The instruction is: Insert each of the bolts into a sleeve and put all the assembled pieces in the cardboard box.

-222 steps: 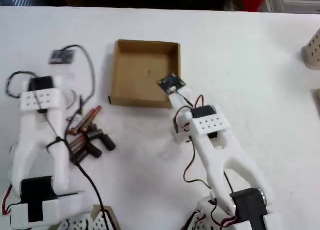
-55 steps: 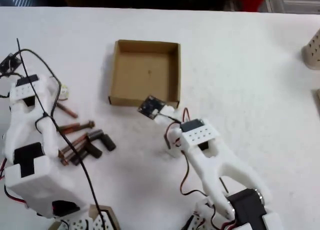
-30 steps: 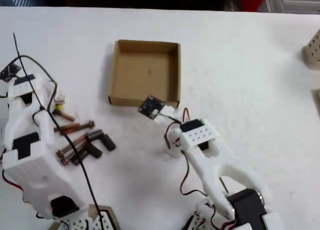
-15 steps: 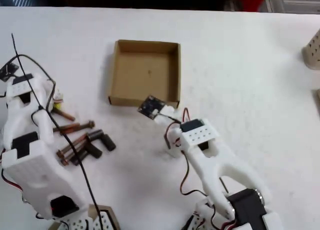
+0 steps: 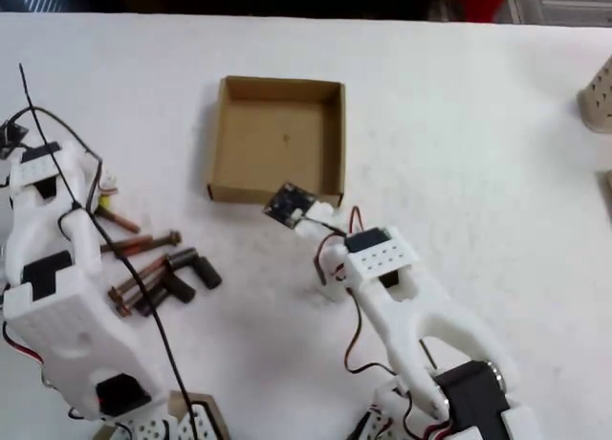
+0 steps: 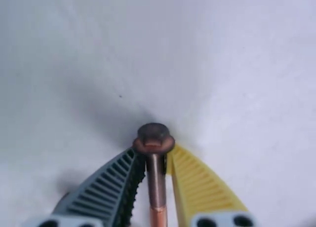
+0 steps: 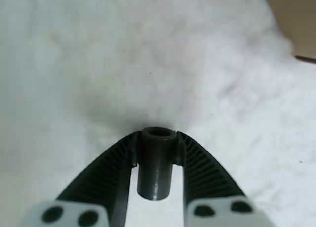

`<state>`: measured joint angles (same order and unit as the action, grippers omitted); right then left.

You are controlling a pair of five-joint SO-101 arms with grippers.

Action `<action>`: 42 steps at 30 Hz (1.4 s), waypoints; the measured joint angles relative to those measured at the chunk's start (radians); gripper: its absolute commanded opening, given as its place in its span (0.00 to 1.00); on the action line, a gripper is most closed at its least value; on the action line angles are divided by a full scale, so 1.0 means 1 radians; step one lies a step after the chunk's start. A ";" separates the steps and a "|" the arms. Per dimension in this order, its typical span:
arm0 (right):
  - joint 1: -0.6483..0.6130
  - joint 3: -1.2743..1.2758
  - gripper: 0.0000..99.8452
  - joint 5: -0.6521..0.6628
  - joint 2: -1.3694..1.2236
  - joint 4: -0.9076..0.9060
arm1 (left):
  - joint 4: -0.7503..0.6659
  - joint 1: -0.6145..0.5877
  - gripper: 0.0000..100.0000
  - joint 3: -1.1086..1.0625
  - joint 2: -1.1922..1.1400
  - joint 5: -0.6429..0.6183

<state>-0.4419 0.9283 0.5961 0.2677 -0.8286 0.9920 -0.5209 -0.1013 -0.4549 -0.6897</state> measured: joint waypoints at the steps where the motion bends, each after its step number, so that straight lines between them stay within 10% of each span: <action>1: 0.000 0.000 0.02 0.000 0.000 0.000 | 0.000 0.003 0.01 0.000 0.000 -0.002; 20: 0.003 0.002 0.02 -0.338 0.158 0.127 | -0.041 0.041 0.02 0.000 -0.002 0.012; 42: 0.011 0.347 0.02 -0.617 0.384 0.821 | -0.048 0.069 0.02 0.000 -0.002 0.075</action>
<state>-0.4312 1.2750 -0.0207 0.6513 -0.0077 0.9444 -0.4519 -0.1013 -0.4565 -0.6145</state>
